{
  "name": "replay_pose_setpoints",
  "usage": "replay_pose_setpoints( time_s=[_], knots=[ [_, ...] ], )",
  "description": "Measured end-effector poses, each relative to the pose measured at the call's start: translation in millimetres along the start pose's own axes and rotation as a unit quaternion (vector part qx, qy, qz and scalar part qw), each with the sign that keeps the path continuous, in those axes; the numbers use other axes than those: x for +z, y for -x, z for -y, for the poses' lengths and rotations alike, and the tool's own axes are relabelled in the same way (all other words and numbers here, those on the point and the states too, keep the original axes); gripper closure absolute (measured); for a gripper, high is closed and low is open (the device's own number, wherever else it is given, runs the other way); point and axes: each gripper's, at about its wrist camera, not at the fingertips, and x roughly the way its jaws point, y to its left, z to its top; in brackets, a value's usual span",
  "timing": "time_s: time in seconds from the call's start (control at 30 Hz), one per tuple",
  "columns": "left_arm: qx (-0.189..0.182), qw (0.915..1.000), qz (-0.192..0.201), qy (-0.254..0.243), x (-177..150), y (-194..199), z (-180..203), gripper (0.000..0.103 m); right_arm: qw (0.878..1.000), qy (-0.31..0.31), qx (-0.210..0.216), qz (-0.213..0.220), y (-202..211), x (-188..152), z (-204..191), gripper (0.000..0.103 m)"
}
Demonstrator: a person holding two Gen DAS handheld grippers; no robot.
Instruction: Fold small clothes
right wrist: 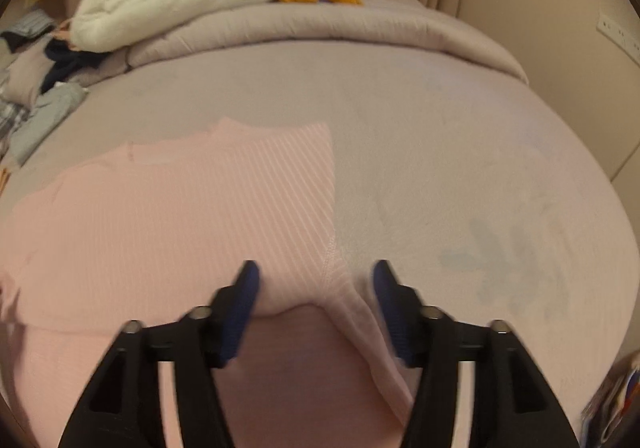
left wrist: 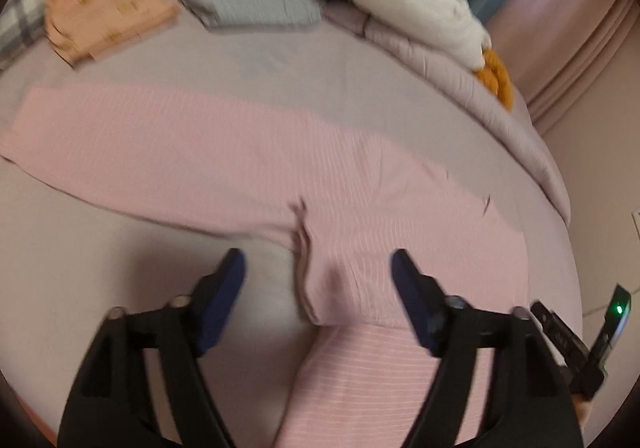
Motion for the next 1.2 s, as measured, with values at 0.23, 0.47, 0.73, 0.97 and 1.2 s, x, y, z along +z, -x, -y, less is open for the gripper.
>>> replay_pose_setpoints(
  time_s=[0.23,0.47,0.73,0.97,1.2],
  knots=[
    [0.04,0.9953,0.073,0.05,29,47,-41,0.004,0.998,-0.011,0.042,0.041,46,-3,13,0.012],
    [0.107,0.9796,0.097,0.14,32,62,-114,0.004,0.99,-0.049,0.104,0.077,73,-13,37,0.008],
    [0.124,0.9587,0.094,0.238,29,55,-184,0.013,0.991,-0.075,0.066,0.093,90,-24,52,0.008],
    [0.092,0.9439,0.08,0.307,23,40,-225,0.039,0.992,-0.09,0.054,0.071,84,-31,55,0.008],
    [0.089,0.9448,0.093,0.301,34,32,-240,0.052,0.993,-0.081,0.047,0.067,84,-29,46,0.008]
  ],
)
